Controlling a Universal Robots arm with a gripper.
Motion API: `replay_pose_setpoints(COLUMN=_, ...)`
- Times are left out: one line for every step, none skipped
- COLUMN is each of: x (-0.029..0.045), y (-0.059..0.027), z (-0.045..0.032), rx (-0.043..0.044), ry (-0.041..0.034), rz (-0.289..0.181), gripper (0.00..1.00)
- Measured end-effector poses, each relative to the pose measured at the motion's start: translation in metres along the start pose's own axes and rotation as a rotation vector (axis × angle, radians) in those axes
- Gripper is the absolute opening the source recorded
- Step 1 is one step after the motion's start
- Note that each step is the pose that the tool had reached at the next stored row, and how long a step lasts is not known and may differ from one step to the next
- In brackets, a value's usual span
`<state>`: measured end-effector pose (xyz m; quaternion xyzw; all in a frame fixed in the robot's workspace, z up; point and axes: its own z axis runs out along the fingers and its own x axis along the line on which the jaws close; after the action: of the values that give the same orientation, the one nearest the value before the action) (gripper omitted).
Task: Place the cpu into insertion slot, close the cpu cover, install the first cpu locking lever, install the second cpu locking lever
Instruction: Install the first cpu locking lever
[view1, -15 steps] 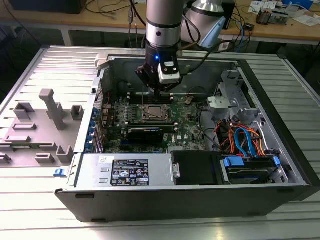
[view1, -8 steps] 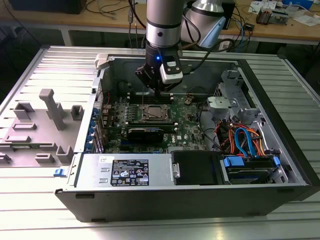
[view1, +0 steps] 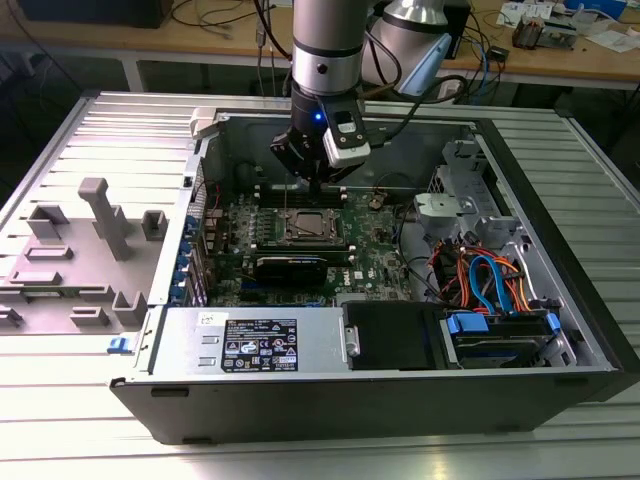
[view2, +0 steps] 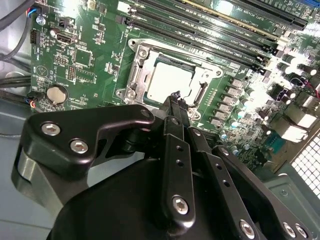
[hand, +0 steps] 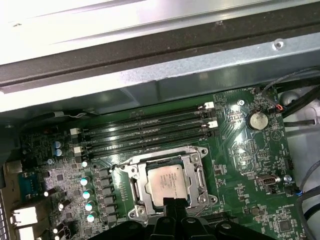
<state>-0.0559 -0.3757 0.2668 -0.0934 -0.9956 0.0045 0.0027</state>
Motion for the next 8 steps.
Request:
replay_pose_setpoints(x=0.0000, y=0.0000, z=0.0000, rx=-0.0001, ry=0.0000, rz=0.000, gripper=0.11)
replay_pose_setpoints(x=0.0000, y=0.0000, z=0.0000, rx=0.0000, ry=-0.0001, rz=0.000, gripper=0.11)
replay_pose_setpoints(x=0.0000, y=0.0000, z=0.0000, rx=0.0000, ry=0.0000, rz=0.000, gripper=0.11)
replay_pose_setpoints(x=0.0000, y=0.0000, z=0.0000, rx=-0.0001, ry=-0.0001, rz=0.000, gripper=0.11)
replay_pose_setpoints(x=0.0000, y=-0.0001, z=0.0001, rx=-0.0002, ry=-0.0001, rz=0.000, gripper=0.11)
replay_pose_setpoints(x=0.0000, y=-0.0001, z=0.0000, rx=-0.0001, ry=-0.0001, rz=-0.002, gripper=0.11)
replay_pose_setpoints(x=0.0000, y=-0.0002, z=0.0000, rx=-0.0001, ry=-0.0001, rz=-0.013, gripper=0.11)
replay_pose_setpoints(x=0.0001, y=-0.0003, z=0.0000, rx=0.0000, ry=-0.0003, rz=-0.022, gripper=0.11)
